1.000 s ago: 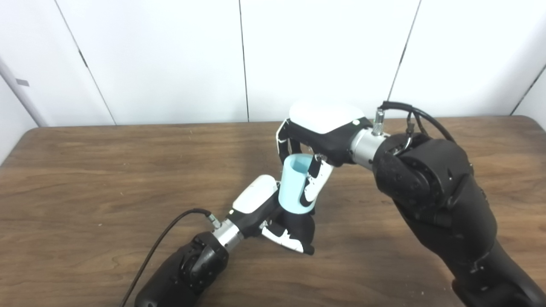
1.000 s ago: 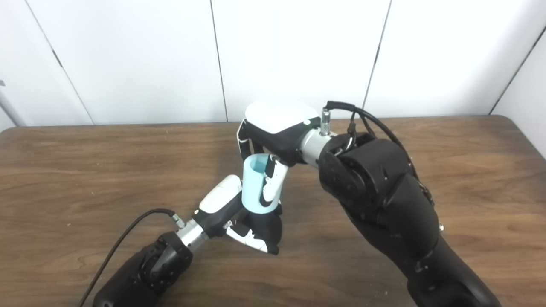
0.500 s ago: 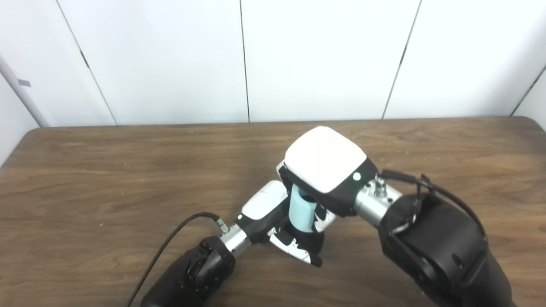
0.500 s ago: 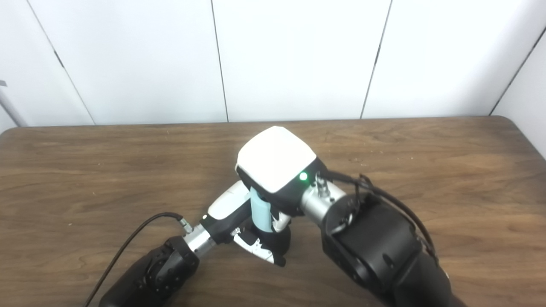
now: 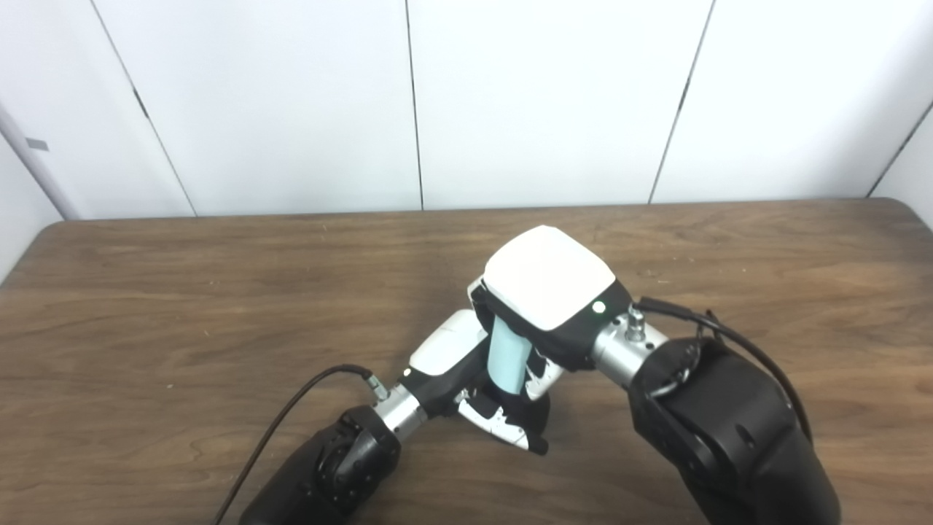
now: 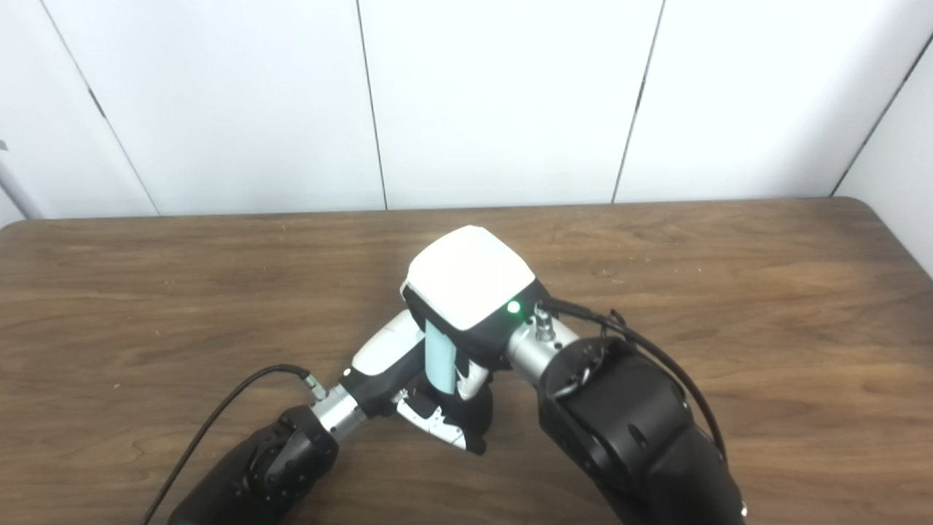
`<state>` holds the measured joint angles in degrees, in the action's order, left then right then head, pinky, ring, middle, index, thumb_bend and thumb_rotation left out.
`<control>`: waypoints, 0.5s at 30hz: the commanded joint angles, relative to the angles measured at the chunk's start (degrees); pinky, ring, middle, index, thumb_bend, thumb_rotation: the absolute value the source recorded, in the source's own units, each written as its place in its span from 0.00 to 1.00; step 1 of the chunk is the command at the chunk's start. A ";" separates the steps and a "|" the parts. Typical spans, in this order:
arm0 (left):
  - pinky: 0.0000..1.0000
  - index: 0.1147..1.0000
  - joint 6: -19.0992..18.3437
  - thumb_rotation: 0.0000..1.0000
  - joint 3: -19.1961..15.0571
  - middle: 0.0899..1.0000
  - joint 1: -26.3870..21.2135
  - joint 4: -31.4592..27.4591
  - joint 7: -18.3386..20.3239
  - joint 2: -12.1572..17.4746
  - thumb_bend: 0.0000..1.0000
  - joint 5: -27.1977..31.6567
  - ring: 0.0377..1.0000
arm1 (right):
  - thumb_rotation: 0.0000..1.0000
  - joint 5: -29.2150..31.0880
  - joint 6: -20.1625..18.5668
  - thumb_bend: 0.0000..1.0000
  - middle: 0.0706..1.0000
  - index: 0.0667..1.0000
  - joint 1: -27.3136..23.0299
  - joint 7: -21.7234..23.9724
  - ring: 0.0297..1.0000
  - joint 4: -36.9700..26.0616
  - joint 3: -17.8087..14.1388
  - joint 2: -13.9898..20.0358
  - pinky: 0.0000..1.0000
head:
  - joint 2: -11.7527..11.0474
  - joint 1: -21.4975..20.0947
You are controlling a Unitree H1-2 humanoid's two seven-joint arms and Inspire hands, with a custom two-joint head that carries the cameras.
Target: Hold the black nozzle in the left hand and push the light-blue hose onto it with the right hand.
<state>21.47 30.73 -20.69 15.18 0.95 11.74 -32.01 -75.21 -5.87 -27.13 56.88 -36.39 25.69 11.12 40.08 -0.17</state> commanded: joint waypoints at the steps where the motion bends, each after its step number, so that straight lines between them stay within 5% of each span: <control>1: 0.43 0.29 -2.22 0.31 3.00 0.34 7.16 5.09 3.04 1.26 0.76 -3.66 0.46 | 0.00 1.52 -0.19 0.53 0.43 0.45 3.10 8.07 0.11 6.01 0.67 0.70 0.05 | 0.06 -0.01; 7: 0.45 0.29 -2.18 0.32 3.07 0.34 7.16 5.04 3.23 1.46 0.76 -3.29 0.46 | 0.00 0.78 -2.37 0.53 0.43 0.45 2.24 10.83 0.07 6.60 -0.70 -1.48 0.02 | 0.20 -0.10; 15: 0.43 0.28 -2.58 0.31 3.15 0.32 7.17 4.68 3.23 1.25 0.75 -3.43 0.43 | 0.00 -1.09 0.26 0.53 0.43 0.45 3.06 13.72 0.08 6.01 0.61 -1.85 0.03 | 0.76 0.11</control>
<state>21.04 30.61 -20.68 15.17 0.81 11.77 -31.83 -76.93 -6.31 -28.31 62.03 -35.23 24.00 8.13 40.78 -0.09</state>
